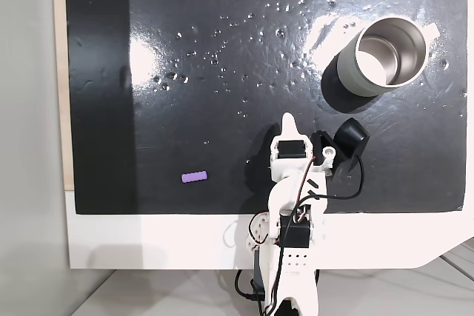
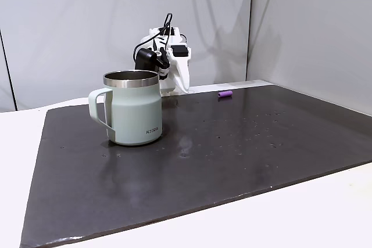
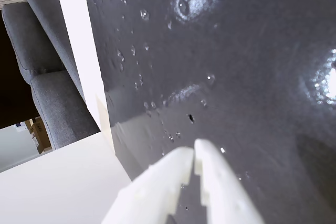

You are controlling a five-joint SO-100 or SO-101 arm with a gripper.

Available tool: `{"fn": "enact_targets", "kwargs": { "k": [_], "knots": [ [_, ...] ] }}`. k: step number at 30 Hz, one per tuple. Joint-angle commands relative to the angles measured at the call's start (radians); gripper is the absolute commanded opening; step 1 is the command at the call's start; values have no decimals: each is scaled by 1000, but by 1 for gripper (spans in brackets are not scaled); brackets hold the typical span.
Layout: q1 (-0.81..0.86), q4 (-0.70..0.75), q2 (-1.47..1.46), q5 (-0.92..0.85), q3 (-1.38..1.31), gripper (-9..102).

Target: Grasp a pengrip and put it in the cup.

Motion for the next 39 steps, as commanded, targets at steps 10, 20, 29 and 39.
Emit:
{"fn": "enact_targets", "kwargs": {
  "k": [10,20,29,39],
  "knots": [
    [28,-32,11,48,-3,0],
    [-9,-31,11,-124,-92,0],
    [-281,132,-163,-423,-440,0],
    [-453,387,-726,-726,-977,1]
  ]
}}
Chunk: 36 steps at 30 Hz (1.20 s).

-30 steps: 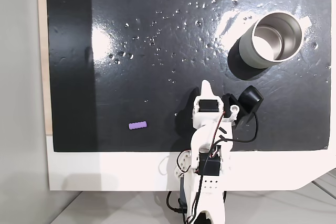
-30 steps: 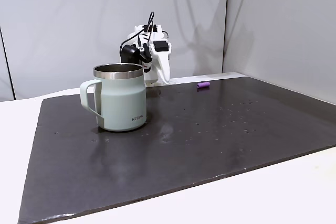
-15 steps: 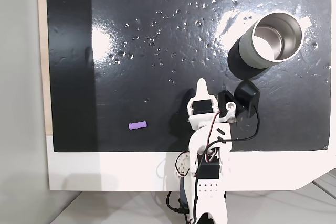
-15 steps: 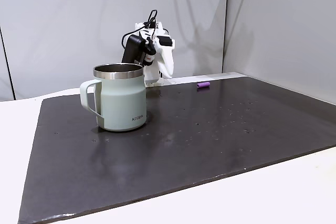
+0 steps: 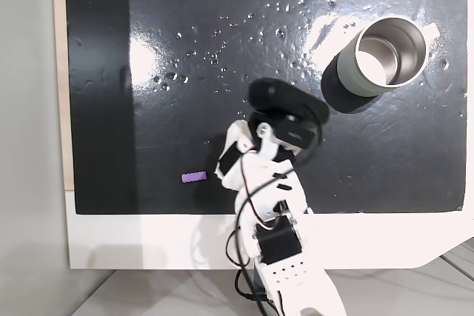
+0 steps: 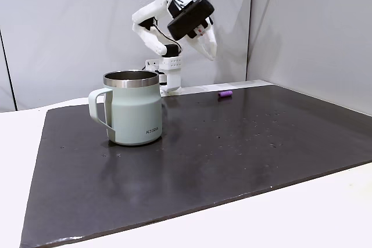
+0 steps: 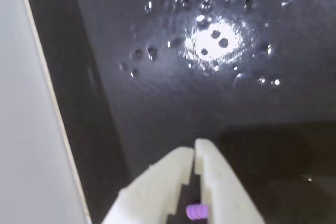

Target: Grasp a pengrip and put it in the cup.

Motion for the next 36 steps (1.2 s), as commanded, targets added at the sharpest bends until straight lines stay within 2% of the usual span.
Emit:
{"fn": "enact_targets", "kwargs": {
  "k": [1,7,13,21,33,36],
  "knots": [
    [-48,67,-100,-132,-209,1],
    [-144,207,-221,-410,-327,8],
    [-218,272,-249,-649,-333,14],
    [-333,345,-376,-776,-344,20],
    [-353,531,-769,-959,-546,26],
    [-353,540,-857,-982,-589,26]
  ]
}}
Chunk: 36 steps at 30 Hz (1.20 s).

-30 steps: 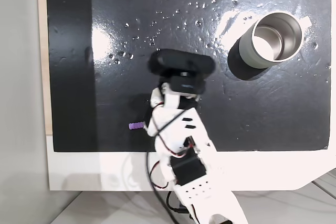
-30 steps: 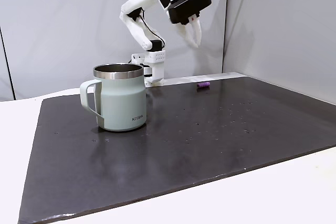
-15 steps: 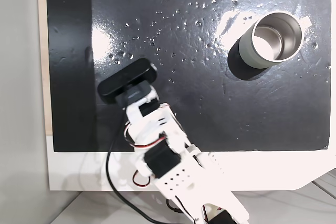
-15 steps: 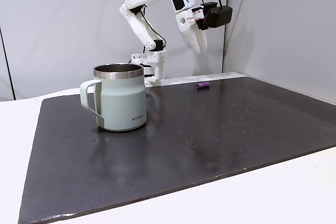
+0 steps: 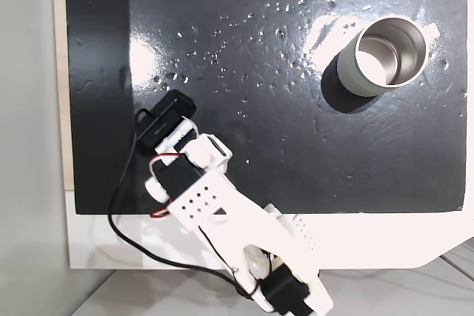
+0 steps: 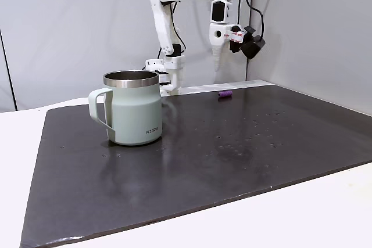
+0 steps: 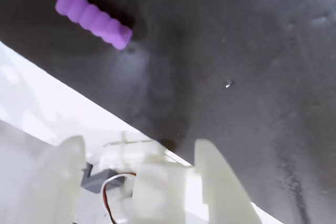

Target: Grasp a pengrip and put it in the cup.

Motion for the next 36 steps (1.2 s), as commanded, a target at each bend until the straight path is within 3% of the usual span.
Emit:
{"fn": "enact_targets", "kwargs": {
  "k": [1,14,23,36],
  "knots": [
    [-3,14,-61,-34,-92,26],
    [-78,-46,-262,-63,-149,28],
    [-118,-281,-219,-57,92,29],
    [-144,-477,-183,-51,284,29]
  ]
}}
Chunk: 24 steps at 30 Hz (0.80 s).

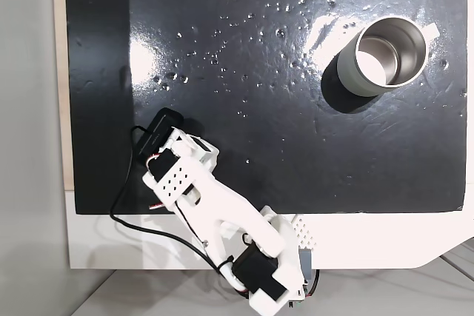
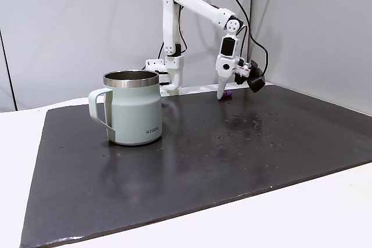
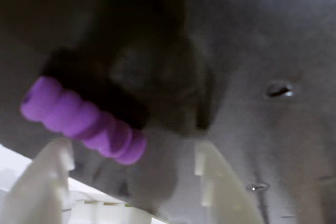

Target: Grasp a pengrip and put it in the cup.

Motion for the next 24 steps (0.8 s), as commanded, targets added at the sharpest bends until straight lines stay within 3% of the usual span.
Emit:
{"fn": "enact_targets", "kwargs": {
  "k": [1,11,18,24],
  "knots": [
    [-17,-51,52,3,12,29],
    [-94,-110,-49,55,-35,27],
    [-104,-147,-63,72,-21,10],
    [-104,-152,-61,80,-20,5]
  ]
}}
